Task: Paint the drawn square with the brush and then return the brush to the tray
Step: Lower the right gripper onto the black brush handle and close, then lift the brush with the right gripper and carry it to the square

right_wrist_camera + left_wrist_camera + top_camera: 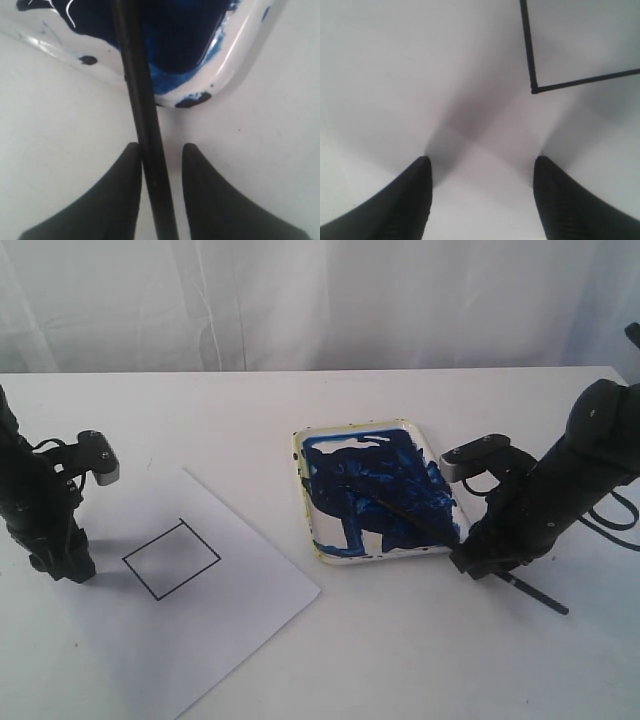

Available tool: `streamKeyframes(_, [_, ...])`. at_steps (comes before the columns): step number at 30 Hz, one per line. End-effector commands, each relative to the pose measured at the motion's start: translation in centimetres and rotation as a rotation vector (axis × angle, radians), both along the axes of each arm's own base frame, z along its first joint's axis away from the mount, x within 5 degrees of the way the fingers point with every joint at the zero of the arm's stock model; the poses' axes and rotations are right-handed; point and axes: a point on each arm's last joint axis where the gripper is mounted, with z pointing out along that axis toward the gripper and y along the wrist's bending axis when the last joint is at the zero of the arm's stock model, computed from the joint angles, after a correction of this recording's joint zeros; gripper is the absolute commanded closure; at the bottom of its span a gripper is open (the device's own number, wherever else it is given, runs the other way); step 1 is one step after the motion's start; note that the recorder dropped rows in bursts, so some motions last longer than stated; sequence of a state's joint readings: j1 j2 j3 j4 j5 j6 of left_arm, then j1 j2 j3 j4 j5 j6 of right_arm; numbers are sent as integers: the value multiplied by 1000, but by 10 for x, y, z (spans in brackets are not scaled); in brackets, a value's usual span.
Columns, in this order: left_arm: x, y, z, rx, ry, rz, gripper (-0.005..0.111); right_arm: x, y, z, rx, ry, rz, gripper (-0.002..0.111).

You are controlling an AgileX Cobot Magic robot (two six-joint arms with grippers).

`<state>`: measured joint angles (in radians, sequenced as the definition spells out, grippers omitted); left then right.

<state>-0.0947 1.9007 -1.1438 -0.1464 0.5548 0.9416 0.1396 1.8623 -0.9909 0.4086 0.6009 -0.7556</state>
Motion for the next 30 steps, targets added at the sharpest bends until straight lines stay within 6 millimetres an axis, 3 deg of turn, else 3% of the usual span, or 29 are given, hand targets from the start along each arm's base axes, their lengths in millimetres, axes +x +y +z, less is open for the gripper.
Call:
streamKeyframes(1, [-5,3,-15,29,61,-18,43,-1,1,-1,-11,-11,47,86])
streamKeyframes(12, [-5,3,-15,29,61,-18,43,-1,0,-1,-27,-9,75,108])
streamKeyframes(19, [-5,3,-15,29,63,-18,43,-4,0,4,-26,-10,108,108])
streamKeyframes(30, [-5,3,-15,29,65,-18,43,-11,3,63,3,-33,197,108])
